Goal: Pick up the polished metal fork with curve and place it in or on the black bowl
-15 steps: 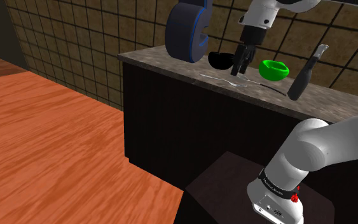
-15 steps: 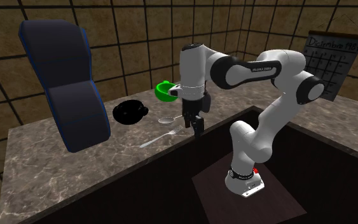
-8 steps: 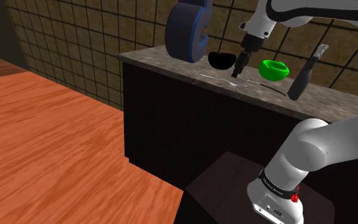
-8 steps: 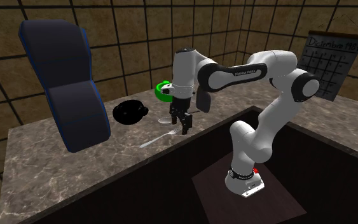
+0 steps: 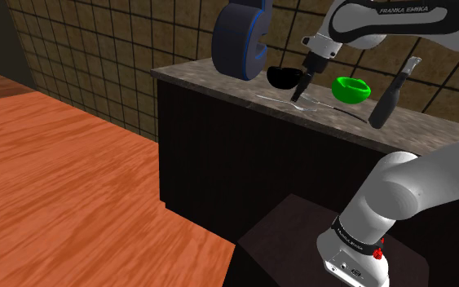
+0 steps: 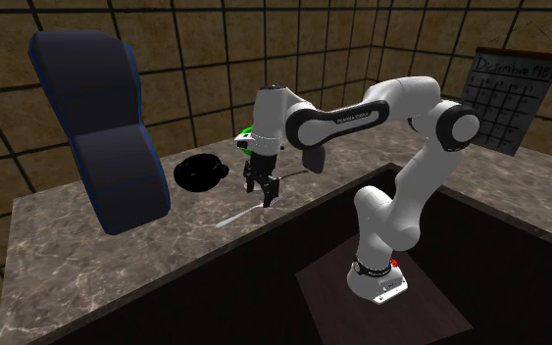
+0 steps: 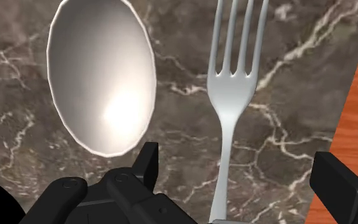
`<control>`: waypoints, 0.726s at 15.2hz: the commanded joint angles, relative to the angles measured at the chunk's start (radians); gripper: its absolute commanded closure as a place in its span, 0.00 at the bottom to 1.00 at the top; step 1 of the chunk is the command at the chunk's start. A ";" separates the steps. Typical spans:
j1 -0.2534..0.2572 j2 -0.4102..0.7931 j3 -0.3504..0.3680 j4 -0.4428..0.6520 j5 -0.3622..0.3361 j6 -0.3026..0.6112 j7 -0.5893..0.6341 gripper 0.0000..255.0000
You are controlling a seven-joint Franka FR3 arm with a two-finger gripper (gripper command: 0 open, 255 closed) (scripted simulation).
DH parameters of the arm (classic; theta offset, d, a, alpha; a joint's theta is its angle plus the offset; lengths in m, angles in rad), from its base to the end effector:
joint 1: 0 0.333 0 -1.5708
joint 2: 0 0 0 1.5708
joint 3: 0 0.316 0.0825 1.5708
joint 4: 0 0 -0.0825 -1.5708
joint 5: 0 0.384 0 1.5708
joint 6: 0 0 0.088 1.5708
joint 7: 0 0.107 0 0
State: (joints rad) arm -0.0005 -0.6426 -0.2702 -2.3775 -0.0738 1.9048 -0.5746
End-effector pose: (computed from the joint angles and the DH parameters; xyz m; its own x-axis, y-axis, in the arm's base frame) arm 0.3599 -0.1221 0.5533 0.9201 0.3498 0.1760 0.3538 -0.9353 0.0092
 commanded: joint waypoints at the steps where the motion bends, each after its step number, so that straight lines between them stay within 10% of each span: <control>1: 0.001 0.006 -0.003 -0.022 -0.001 0.029 -0.003 0.00; 11: 0.001 0.014 -0.006 -0.050 -0.001 0.066 -0.003 0.00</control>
State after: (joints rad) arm 0.0008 -0.6289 -0.2766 -2.4278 -0.0752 1.9705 -0.5779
